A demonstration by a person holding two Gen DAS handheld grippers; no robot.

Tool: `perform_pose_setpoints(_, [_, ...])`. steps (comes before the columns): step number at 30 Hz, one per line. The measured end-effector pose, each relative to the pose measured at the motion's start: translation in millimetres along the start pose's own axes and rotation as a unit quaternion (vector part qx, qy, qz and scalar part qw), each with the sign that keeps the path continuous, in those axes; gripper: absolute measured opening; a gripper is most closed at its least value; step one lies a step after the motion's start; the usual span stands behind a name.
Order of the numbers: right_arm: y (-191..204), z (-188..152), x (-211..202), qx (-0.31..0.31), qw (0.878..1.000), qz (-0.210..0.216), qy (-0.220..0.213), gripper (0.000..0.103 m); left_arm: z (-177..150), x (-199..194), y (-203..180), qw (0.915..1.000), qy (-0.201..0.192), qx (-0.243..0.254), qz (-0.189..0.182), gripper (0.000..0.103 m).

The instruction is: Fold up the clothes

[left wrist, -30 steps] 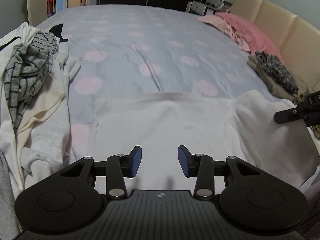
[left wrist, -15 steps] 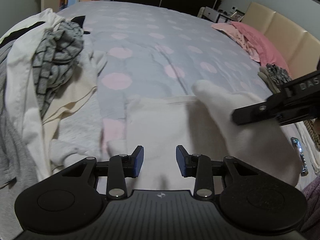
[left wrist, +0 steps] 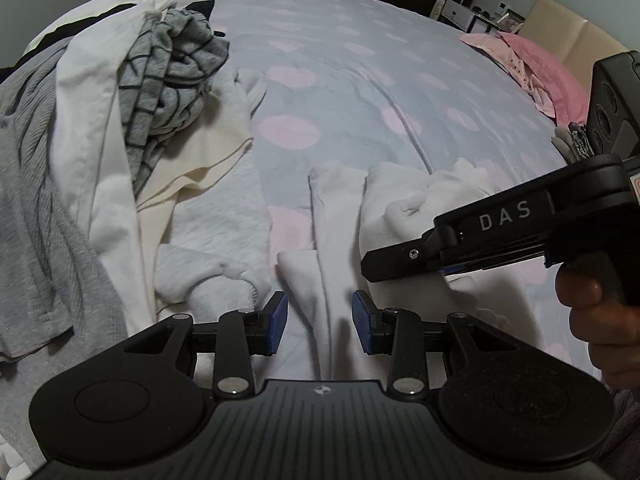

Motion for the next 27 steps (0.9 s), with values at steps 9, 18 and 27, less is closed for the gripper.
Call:
perform_pose_setpoints(9, [-13, 11, -56, 0.015, 0.997, 0.003, -0.071, 0.042, 5, -19, -3, 0.9997, -0.019, -0.013, -0.003, 0.033])
perform_pose_setpoints(18, [-56, -16, -74, 0.019, 0.996, -0.051, -0.069, 0.047, -7, -32, -4, 0.9995, -0.011, -0.027, -0.016, 0.048])
perform_pose_setpoints(27, [-63, -94, -66, -0.086, 0.985, -0.142, -0.051, 0.048, -47, -23, -1, 0.9969, 0.046, -0.057, -0.028, 0.055])
Point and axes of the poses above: each gripper's, at about its wrist camera, not at the fingertips, and x roughly the way its jaws point, y to its left, z to its top, the point moved 6 cm from there along x, roughly the way its jaws point, and after that the axes turned 11 degrees about y, right-handed, at the moved point
